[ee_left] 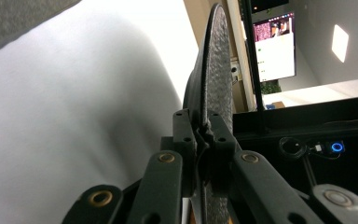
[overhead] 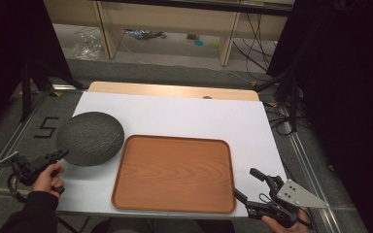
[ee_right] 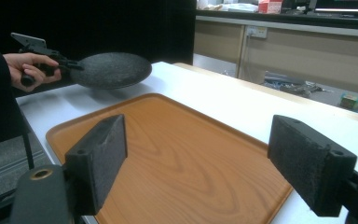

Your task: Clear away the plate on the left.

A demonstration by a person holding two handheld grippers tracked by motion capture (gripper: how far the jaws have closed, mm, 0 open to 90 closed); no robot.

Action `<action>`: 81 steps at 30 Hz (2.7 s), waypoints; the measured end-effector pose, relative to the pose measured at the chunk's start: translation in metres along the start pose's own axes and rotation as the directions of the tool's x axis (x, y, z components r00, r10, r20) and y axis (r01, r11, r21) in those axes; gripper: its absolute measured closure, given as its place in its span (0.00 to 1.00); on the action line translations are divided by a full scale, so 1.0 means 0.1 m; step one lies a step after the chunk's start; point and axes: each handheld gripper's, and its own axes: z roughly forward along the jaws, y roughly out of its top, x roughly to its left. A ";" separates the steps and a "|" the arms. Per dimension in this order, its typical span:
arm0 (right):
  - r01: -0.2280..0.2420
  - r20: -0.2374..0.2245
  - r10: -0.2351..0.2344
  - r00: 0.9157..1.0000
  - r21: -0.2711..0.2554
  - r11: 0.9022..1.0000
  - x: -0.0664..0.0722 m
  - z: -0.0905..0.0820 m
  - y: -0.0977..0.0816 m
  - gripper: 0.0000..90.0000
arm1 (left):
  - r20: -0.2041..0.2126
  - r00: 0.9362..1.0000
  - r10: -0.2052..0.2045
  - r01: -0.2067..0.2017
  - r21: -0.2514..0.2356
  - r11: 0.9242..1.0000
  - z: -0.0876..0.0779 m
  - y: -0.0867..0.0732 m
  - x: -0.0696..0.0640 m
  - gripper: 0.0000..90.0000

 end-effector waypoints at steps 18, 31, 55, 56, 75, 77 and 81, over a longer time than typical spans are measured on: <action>0.017 0.005 -0.017 1.000 -0.014 1.000 -0.02 0.00 0.00 0.23 | 0.081 0.997 0.012 -0.024 0.147 0.989 0.11 -0.27 -0.18 0.94; 0.013 0.005 -0.013 1.000 -0.020 1.000 -0.02 0.00 -0.01 0.23 | 0.096 0.995 0.032 -0.055 0.255 0.965 0.24 -0.55 -0.28 0.94; 0.017 0.012 -0.017 1.000 0.007 1.000 -0.02 -0.02 0.00 0.23 | 0.154 0.987 0.055 -0.110 0.377 0.919 0.43 -1.05 -0.46 0.92; 0.012 0.002 -0.012 1.000 -0.021 1.000 -0.02 0.01 -0.01 0.23 | 0.144 0.988 0.059 -0.111 0.390 0.914 0.45 -1.09 -0.48 0.92; 0.015 0.010 -0.015 1.000 -0.016 1.000 -0.02 0.00 0.00 0.23 | 0.116 0.989 0.093 -0.140 0.512 0.848 0.63 -1.51 -0.56 0.92; 0.016 0.008 -0.016 1.000 0.008 1.000 -0.02 -0.02 0.01 0.23 | 0.120 0.988 0.101 -0.149 0.526 0.837 0.65 -1.55 -0.57 0.91; 0.014 0.006 -0.014 1.000 0.010 1.000 -0.02 -0.03 0.01 0.23 | 0.127 0.985 0.115 -0.167 0.549 0.819 0.70 -1.65 -0.58 0.91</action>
